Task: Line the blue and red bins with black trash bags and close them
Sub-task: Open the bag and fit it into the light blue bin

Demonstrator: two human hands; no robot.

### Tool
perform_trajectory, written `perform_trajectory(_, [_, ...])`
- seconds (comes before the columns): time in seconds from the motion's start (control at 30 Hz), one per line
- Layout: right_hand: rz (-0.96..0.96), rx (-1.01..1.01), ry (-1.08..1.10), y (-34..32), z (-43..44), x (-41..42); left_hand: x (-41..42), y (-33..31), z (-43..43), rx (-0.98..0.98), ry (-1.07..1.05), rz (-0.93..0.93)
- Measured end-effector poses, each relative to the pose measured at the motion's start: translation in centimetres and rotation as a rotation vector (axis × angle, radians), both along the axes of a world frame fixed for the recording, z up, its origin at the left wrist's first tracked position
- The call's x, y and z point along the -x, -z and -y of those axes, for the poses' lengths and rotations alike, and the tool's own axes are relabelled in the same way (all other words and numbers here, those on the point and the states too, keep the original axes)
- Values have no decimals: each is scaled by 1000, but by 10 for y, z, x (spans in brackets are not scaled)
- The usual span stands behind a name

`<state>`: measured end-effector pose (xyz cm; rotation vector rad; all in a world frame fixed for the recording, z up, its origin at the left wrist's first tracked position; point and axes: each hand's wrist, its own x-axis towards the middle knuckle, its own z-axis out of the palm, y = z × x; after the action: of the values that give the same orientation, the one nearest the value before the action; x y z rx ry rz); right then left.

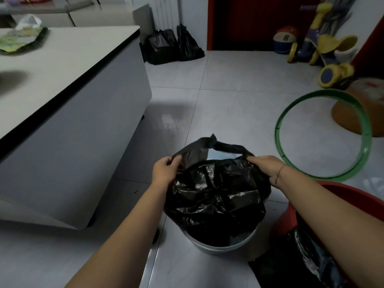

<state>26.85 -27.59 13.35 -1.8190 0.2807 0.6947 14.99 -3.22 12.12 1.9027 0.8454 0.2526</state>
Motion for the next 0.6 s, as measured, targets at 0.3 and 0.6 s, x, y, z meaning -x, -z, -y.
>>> perform_trajectory(0.3, [418,300,18,31,-28,-37,-36,31,-16,8,-191,35])
perform_trajectory(0.6, [-27,407,-205,53,-14,-18,12,83,-24,537,193,-344])
